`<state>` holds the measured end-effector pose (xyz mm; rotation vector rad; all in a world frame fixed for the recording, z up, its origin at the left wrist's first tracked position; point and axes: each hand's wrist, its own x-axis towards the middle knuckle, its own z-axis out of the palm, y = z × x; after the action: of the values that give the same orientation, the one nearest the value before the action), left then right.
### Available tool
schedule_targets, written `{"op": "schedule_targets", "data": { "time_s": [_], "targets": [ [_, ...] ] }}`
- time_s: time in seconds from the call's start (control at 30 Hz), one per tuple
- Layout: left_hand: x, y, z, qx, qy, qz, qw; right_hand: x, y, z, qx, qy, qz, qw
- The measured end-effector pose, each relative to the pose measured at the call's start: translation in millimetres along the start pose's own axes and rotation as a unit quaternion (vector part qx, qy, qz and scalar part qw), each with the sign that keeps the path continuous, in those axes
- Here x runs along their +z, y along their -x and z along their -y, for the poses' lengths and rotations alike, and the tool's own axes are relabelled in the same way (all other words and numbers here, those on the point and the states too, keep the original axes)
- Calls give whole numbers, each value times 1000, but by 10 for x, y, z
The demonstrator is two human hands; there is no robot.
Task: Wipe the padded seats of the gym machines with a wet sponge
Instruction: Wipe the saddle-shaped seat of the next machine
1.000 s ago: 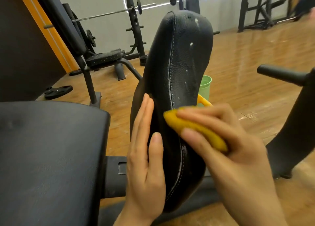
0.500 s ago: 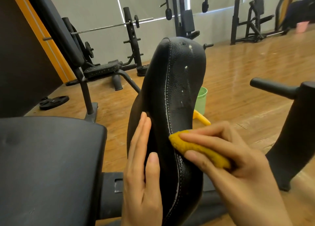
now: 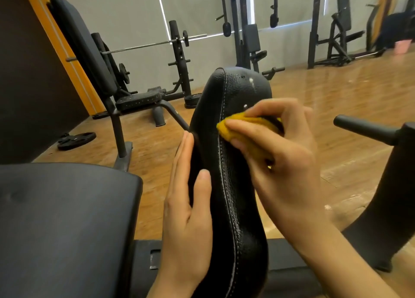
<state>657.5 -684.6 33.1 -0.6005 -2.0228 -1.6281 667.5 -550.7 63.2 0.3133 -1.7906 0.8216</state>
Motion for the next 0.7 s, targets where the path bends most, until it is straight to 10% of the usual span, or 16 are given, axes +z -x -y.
{"op": "schedule_targets", "data": {
  "time_s": [0.7],
  "targets": [
    [37, 25, -43, -19, -27, 5, 999, 84, -171, -111, -33, -39, -42, 998]
  ]
}}
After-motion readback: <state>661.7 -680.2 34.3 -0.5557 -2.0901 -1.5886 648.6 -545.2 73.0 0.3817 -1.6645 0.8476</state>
